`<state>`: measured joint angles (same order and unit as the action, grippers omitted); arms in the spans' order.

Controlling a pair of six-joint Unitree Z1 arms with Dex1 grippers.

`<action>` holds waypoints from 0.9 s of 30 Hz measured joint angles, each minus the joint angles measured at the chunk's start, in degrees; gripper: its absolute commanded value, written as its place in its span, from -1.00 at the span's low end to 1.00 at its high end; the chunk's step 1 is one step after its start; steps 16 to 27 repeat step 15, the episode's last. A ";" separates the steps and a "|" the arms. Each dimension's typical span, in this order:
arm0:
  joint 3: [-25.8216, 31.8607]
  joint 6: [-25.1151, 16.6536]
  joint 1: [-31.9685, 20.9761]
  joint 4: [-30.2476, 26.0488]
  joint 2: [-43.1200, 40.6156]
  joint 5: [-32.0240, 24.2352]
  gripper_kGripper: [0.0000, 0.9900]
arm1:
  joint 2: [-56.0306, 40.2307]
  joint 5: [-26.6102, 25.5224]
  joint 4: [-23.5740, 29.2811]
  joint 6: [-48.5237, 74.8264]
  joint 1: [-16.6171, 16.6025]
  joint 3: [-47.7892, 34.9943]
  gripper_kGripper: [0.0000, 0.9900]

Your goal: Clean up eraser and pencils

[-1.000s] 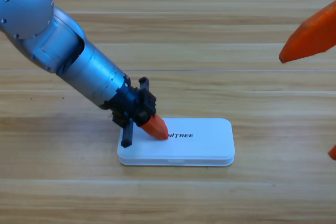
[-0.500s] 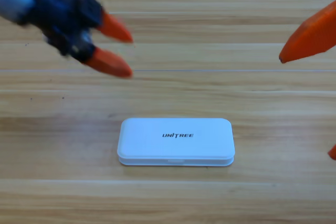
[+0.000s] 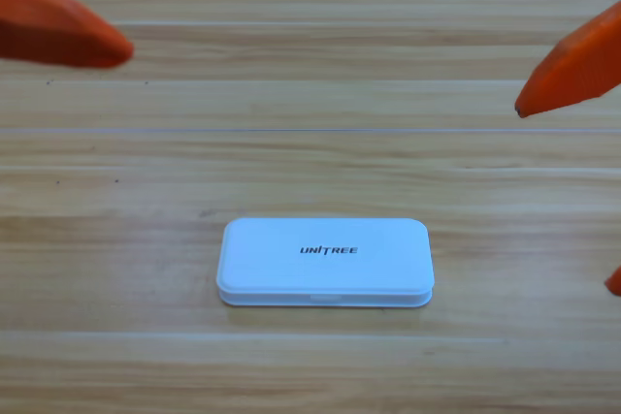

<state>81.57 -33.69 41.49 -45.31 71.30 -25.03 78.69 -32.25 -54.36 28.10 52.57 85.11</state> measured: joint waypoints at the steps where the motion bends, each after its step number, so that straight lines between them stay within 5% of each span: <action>1: 0.00 0.39 1.30 0.00 0.00 -0.02 1.00 | 0.00 0.00 0.00 0.00 0.00 0.00 1.00; 12: -3.10 0.38 9.44 0.44 0.19 -3.60 1.00 | 0.00 0.00 0.00 -0.01 0.00 0.00 1.00; 27: -4.14 0.39 10.12 2.05 0.44 -3.62 1.00 | 0.00 0.00 0.00 -0.01 0.00 0.00 1.00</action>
